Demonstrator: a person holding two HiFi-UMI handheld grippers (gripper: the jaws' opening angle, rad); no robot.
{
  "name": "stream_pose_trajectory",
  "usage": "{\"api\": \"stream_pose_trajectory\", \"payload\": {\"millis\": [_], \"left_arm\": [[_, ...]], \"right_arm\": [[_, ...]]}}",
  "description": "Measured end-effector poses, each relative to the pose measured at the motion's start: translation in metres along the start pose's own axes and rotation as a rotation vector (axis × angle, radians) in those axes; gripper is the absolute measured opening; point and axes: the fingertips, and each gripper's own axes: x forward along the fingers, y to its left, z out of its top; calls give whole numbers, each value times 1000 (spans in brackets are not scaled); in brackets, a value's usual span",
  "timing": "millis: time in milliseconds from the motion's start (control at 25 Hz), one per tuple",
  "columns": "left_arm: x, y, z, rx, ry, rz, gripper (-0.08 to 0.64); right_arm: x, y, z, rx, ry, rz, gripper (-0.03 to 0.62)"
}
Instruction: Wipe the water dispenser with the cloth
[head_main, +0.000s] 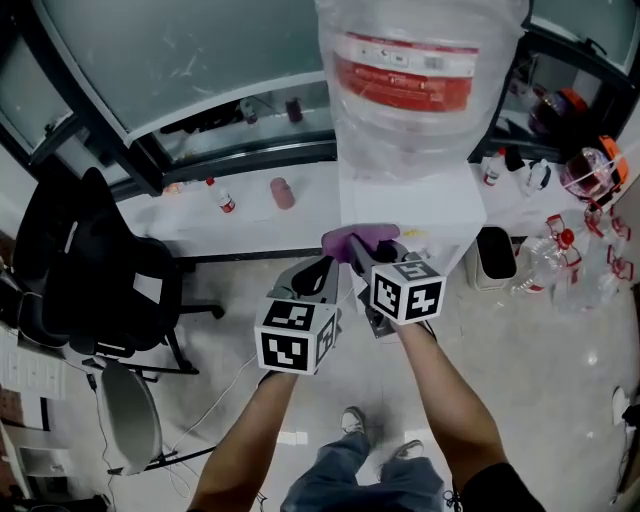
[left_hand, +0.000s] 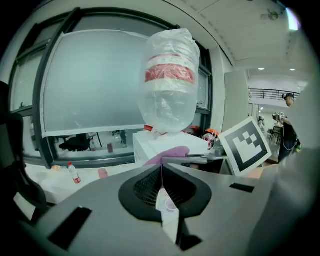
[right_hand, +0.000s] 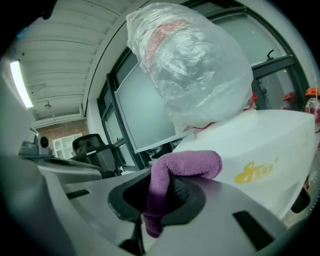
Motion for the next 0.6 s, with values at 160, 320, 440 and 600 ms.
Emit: {"api": "stream_pose_trajectory", "payload": {"millis": [160,320,440,600], "left_arm": [[16,-7,-12,-1,-14,0,29],[28,-21,-21,12,-44,4,29],[36,-27,-28,0,-66,13,29],[45,-33,-37,9,-95,29,29]], "right_arm": [[-4,-7,1,-26,-31,32,46],[-16,-23,4,-34,-72,50,46],[-27,-37,8,-33,-105,57,46],[-40,-56,9,-40,-134,65,46]]}}
